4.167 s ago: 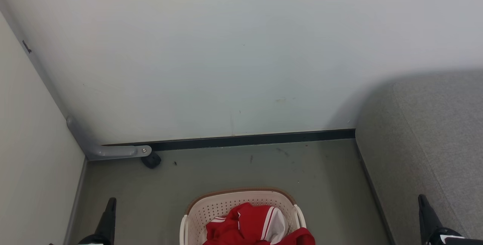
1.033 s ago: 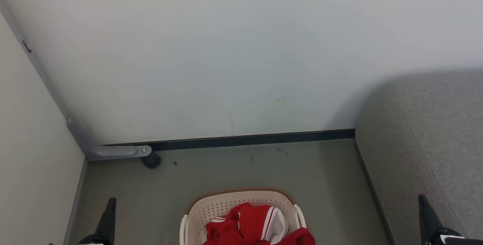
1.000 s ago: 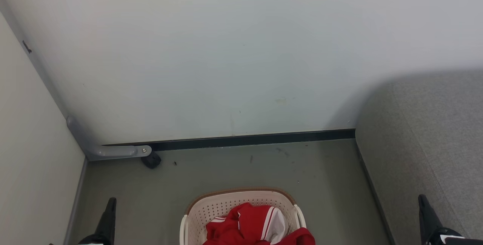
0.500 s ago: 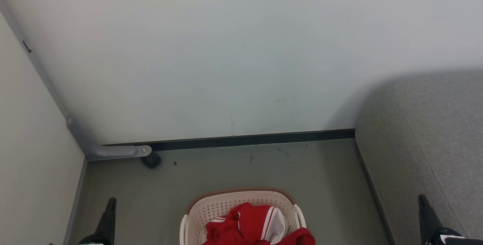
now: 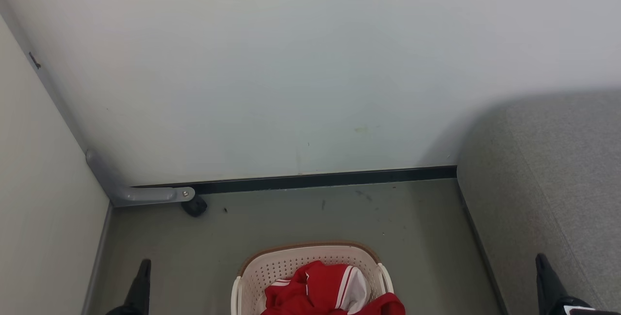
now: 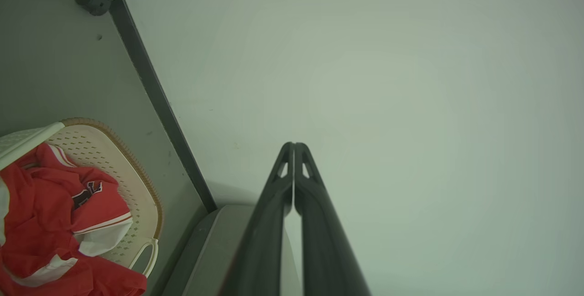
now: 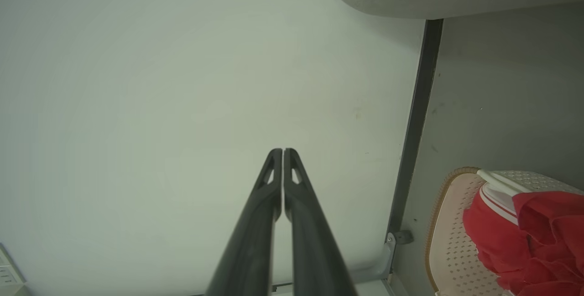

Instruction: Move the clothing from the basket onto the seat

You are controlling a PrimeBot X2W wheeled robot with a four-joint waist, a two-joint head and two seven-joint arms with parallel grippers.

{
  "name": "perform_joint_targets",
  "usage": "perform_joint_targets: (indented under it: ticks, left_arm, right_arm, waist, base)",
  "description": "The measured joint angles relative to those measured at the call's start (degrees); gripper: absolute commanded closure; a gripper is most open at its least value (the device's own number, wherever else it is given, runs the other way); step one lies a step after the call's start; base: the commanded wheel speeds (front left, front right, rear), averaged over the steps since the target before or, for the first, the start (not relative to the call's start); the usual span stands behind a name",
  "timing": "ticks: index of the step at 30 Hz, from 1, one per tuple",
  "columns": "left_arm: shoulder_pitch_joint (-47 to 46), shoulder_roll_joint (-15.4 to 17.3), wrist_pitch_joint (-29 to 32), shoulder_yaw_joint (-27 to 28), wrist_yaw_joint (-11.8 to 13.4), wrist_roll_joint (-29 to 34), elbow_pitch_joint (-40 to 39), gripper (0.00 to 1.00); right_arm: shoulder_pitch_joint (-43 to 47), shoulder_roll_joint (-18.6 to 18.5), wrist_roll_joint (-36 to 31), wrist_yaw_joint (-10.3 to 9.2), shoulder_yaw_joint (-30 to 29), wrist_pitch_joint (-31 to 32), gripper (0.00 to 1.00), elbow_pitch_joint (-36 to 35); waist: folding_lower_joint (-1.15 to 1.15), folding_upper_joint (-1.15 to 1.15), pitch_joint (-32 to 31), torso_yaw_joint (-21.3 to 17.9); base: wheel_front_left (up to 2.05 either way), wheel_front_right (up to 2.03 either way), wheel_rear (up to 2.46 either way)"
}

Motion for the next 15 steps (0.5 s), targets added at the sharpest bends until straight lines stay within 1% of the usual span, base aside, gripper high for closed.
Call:
perform_joint_targets:
  ticks: [4,15]
  left_arm:
    - [2.2,-0.6,0.0,-0.2,0.0,0.0,2.2,0.00]
    - [2.5,-0.6,-1.2,-0.8,0.0,-0.3,1.4,0.00]
  right_arm:
    - [2.1,0.8,0.0,-0.16,0.2,0.0,0.00,2.1]
    - [2.2,0.9,0.0,-0.16,1.4,-1.5,0.00,1.4]
  waist:
    - [0.00,0.00,0.0,0.0]
    - [0.00,0.00,0.0,0.0]
  base:
    - [0.00,0.00,0.00]
    - [0.00,0.00,0.00]
